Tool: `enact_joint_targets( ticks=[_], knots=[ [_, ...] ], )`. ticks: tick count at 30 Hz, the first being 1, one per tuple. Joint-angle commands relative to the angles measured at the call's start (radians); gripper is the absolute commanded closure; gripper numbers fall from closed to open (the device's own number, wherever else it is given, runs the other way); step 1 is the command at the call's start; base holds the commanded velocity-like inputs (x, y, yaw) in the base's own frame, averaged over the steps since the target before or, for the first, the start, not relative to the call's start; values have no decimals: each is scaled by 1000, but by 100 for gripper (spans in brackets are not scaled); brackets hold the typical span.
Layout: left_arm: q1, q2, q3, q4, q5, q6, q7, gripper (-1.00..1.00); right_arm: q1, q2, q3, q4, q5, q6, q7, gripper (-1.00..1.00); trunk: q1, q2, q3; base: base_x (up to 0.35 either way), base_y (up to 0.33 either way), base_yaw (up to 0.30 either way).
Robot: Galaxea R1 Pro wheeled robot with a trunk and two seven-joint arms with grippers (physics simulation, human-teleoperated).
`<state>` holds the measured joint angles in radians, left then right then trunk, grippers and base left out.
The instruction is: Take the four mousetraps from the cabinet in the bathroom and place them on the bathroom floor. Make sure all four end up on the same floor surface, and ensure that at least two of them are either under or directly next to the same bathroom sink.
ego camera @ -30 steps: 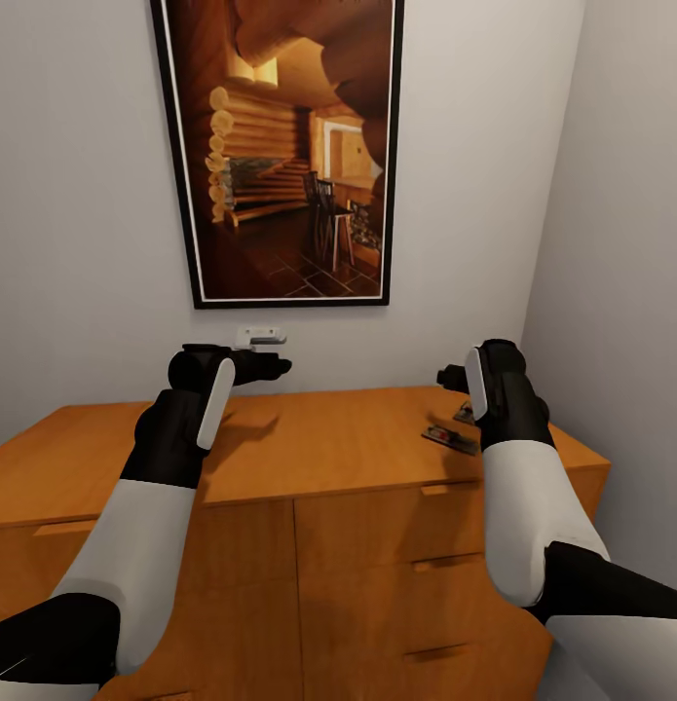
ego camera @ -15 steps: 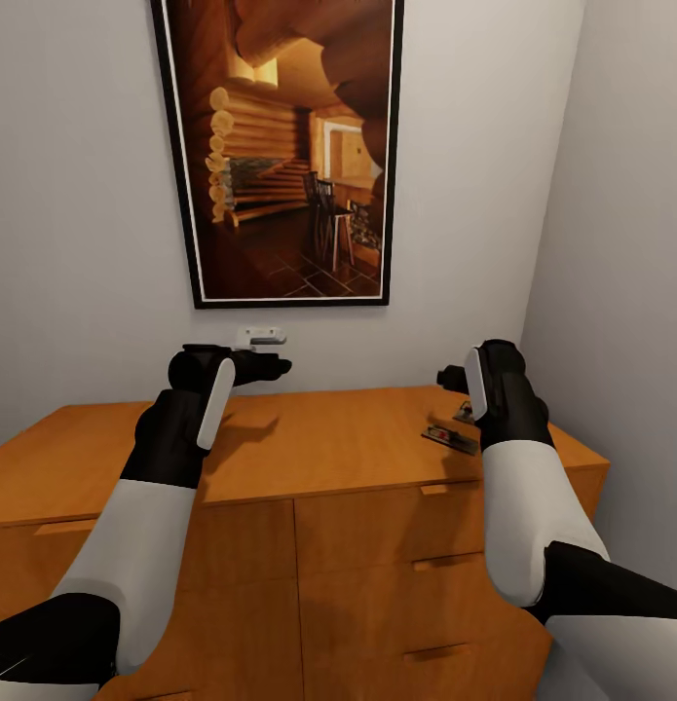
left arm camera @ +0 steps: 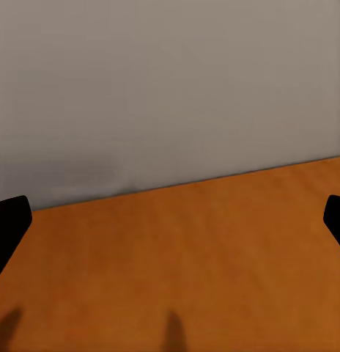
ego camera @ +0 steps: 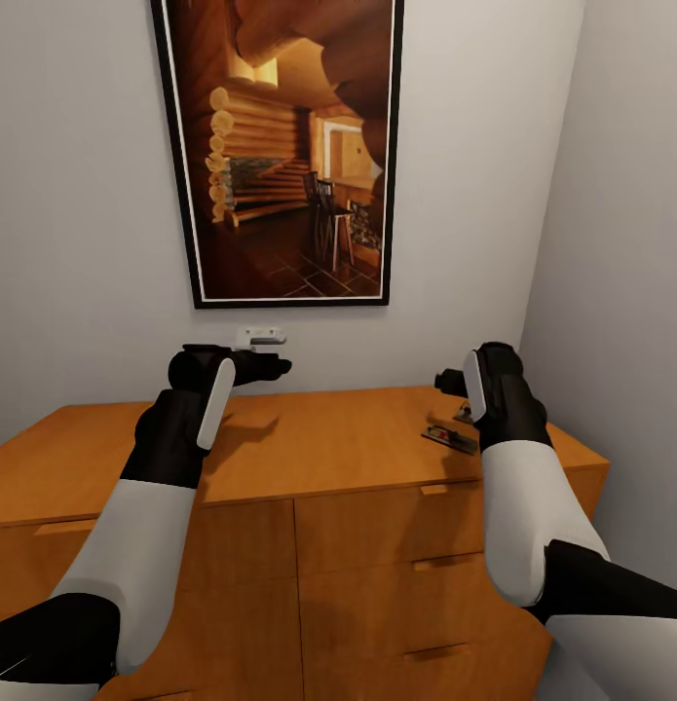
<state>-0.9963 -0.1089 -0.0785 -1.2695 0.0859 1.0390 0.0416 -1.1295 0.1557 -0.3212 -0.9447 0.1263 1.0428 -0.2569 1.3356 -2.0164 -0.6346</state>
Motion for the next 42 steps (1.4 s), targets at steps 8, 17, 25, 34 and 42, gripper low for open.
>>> enact_joint_targets(
  ticks=[8,17,25,34,42],
  knots=[
    [-1,0,0,1,8,4,4,-100,-13,-35,-17,59,5,4,8,-100,0,-1,-1,0,0,0],
    [-1,0,-1,2,9,4,4,-100,-34,-57,-25,101,3,4,8,-100,0,-1,-1,0,0,0],
    [-1,0,0,2,9,4,4,-100,-41,-69,-27,149,3,4,7,-100,0,-1,-1,0,0,0],
    [-1,0,0,2,9,4,4,-100,-42,-71,-33,167,3,4,9,-100,0,-1,-1,0,0,0],
    [-1,0,0,2,9,4,4,-100,-42,-71,-39,169,2,4,17,-100,0,-1,-1,0,0,0]
  ],
)
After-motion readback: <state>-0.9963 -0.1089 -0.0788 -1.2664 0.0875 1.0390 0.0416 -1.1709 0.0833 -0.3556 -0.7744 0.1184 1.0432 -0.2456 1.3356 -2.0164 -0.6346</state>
